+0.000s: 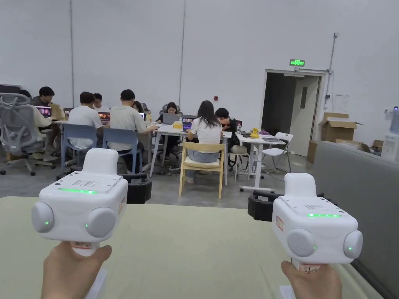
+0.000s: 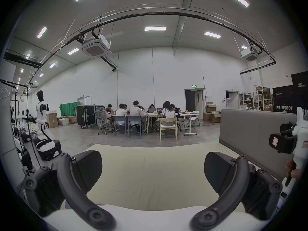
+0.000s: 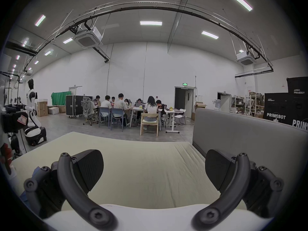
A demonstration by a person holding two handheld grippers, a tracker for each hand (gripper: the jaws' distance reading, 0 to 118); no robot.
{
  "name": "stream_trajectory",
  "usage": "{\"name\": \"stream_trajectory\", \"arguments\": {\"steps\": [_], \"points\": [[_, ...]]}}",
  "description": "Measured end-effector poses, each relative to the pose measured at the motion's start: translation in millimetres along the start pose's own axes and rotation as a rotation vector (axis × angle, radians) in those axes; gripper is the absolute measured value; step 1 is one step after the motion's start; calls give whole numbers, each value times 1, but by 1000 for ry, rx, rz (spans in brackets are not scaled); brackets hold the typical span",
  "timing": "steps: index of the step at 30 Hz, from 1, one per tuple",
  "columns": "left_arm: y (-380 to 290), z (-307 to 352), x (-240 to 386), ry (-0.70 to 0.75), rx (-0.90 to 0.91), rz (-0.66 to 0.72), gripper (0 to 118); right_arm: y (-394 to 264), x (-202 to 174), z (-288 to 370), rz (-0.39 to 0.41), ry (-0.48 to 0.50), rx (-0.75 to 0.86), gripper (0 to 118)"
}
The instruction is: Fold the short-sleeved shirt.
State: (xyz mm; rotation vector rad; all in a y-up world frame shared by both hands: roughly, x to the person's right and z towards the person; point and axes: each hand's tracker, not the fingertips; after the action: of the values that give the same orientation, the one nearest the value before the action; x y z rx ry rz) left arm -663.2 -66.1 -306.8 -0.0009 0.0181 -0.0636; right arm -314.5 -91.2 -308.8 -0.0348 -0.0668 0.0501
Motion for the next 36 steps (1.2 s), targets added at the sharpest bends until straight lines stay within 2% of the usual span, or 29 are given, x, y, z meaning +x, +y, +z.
{"name": "stream_trajectory", "arguments": {"steps": [8,16,21,24,26,27,28,29,30,31,32,33,34,36], "points": [[1,1,-8,16,-10,44,118,4,4,5,-14,2,0,118],[5,-2,-17,29,-14,82,118,7,-3,10,22,1,21,118],[10,0,-13,39,-1,38,118,6,-9,10,41,13,27,118],[10,2,-13,-9,5,54,118,6,-10,11,29,23,26,118],[9,5,-12,-17,19,60,118,8,-10,12,12,-7,26,118],[7,7,-11,-27,26,49,115,7,-9,13,7,-11,28,113],[7,9,-10,-53,30,15,89,6,-9,15,5,-13,40,93],[5,10,-5,-51,42,-17,29,4,-9,16,39,-59,65,44],[5,8,-2,-8,32,-55,0,2,-11,16,67,-101,70,3],[2,6,2,50,46,-51,0,0,-11,12,88,-162,48,3],[-4,6,0,4,38,-35,0,-2,-8,13,61,-186,49,3],[-5,5,-1,-47,27,-8,0,-4,-2,14,20,-88,39,3],[-5,4,1,-33,17,-11,0,-4,4,14,-6,-7,19,3],[-12,4,6,-17,26,-33,0,-7,6,16,17,-15,19,3]]}}
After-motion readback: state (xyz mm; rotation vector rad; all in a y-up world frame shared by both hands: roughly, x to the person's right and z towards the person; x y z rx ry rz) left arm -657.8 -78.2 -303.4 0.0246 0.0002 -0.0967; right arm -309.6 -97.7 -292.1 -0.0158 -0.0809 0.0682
